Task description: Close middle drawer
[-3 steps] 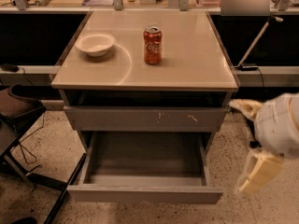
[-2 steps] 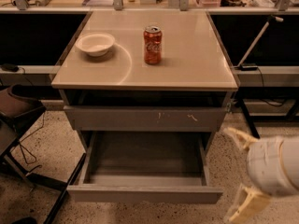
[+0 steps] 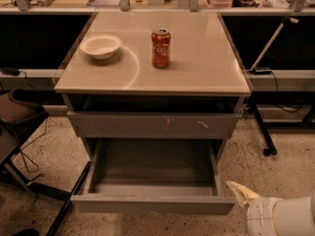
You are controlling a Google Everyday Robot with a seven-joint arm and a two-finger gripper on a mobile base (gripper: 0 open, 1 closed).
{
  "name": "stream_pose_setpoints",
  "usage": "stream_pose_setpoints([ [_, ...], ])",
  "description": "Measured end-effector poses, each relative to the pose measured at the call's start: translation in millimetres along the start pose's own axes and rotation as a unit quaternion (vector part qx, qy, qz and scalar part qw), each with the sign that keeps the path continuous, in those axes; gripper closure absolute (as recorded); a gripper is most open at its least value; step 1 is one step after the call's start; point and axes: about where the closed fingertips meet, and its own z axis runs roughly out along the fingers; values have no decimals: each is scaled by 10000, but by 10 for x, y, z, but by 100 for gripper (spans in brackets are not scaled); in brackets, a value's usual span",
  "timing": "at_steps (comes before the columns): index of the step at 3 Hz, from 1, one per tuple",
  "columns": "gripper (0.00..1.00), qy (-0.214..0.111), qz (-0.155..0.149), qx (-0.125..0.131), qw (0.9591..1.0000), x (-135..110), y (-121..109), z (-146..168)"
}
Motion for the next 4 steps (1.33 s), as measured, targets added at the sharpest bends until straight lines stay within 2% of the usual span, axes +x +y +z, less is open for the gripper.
stream_pose_setpoints([
  [1,0,-2,-17,29,10000,-9,31,55],
  [2,0,-298,24,-230,9993,18,389,514],
  [3,0,-554,295,-911,9939,168,1023,1271],
  [4,0,-584,609,-1410,9864,351,1388,1941],
])
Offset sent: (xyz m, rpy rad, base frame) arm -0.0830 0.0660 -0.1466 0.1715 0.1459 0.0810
